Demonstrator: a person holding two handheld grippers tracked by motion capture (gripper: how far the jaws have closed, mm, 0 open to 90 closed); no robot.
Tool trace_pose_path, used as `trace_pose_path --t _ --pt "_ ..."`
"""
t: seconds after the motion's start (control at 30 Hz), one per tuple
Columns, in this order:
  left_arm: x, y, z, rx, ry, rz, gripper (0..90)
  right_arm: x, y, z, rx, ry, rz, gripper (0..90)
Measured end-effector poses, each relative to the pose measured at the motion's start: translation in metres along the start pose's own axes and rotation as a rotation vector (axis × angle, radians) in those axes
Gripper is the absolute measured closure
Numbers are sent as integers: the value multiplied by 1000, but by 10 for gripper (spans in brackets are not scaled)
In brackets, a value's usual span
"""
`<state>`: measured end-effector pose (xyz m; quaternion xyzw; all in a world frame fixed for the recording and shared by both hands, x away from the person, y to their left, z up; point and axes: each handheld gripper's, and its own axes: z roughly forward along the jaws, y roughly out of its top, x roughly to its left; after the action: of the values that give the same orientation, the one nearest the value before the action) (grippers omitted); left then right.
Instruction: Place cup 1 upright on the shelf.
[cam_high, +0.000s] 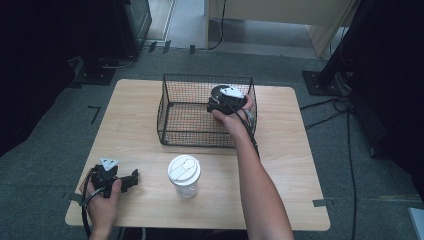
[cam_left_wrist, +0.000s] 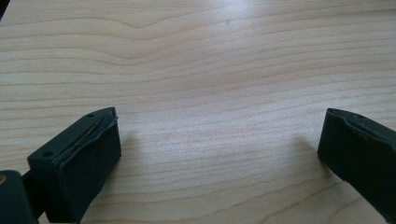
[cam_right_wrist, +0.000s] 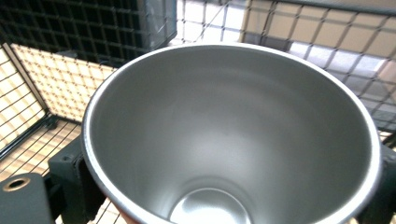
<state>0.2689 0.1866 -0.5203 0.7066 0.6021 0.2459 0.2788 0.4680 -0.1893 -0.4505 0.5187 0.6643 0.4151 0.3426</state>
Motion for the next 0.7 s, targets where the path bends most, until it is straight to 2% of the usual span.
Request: trace_pose_path --t 0.37,0.47,0.53,0.7 --pt "0 0 0 0 0 0 0 -2 1 1 21 25 51 62" --pt "0 0 0 0 0 0 0 -1 2 -1 12 59 48 0" --pt "0 0 0 0 0 0 0 0 3 -1 13 57 32 0" --pt "0 0 0 0 0 0 0 0 5 -2 -4 55 41 0"
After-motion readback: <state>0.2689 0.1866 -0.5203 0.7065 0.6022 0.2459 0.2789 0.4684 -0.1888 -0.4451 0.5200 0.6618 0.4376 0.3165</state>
